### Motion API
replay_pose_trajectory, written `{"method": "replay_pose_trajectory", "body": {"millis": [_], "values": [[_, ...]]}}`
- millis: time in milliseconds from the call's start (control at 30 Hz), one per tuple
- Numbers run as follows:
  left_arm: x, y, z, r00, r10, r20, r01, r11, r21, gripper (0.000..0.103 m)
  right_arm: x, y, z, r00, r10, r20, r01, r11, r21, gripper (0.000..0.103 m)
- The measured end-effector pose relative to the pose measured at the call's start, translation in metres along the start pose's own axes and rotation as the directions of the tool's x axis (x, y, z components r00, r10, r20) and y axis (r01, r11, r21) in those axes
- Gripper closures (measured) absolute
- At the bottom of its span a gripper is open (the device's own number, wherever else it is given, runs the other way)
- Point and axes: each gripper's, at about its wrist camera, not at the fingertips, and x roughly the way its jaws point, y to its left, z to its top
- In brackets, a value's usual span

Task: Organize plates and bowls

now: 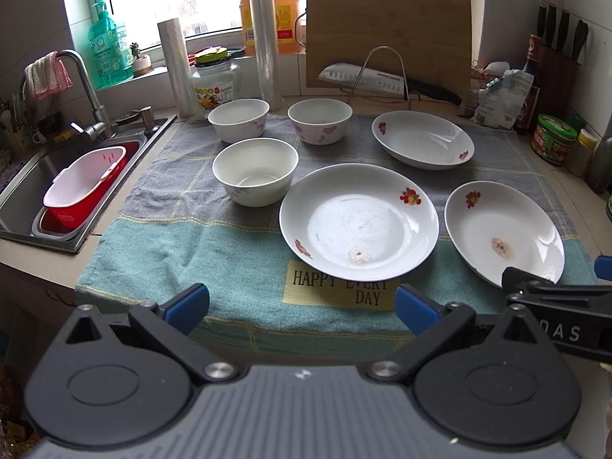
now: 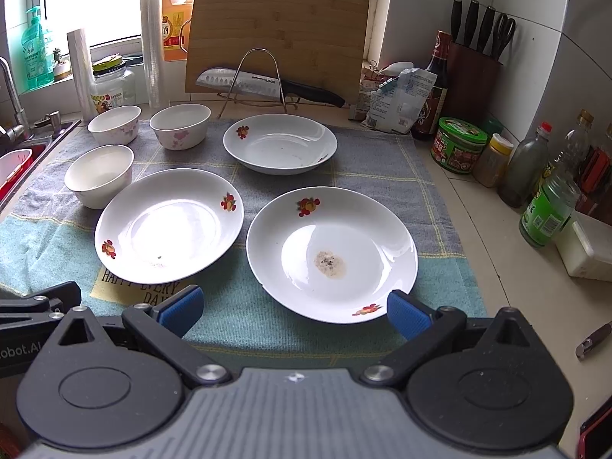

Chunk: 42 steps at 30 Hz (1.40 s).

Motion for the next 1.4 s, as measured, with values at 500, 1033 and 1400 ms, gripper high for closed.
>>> {"method": "replay_pose_trajectory", "body": {"millis": [500, 1033, 1400], "values": [[0.000, 0.000, 0.000, 1.000, 0.000, 0.001, 0.000, 1.000, 0.002, 0.001, 0.000, 0.001, 0.000, 1.000, -0.002, 0.002, 0.002, 1.000, 0.000, 0.000], [0.004, 0.001, 0.009, 1.000, -0.019, 0.010, 0.019, 1.000, 0.008, 0.001, 0.002, 0.001, 0.000, 1.000, -0.008, 0.015, 0.008, 1.000, 0.022, 0.000], [0.013, 0.004, 0.015, 0.997, -0.058, 0.049, 0.057, 0.998, 0.013, 0.001, 0.007, -0.003, 0.003, 0.998, 0.020, 0.062, -0.022, 0.999, 0.027, 0.000]]}}
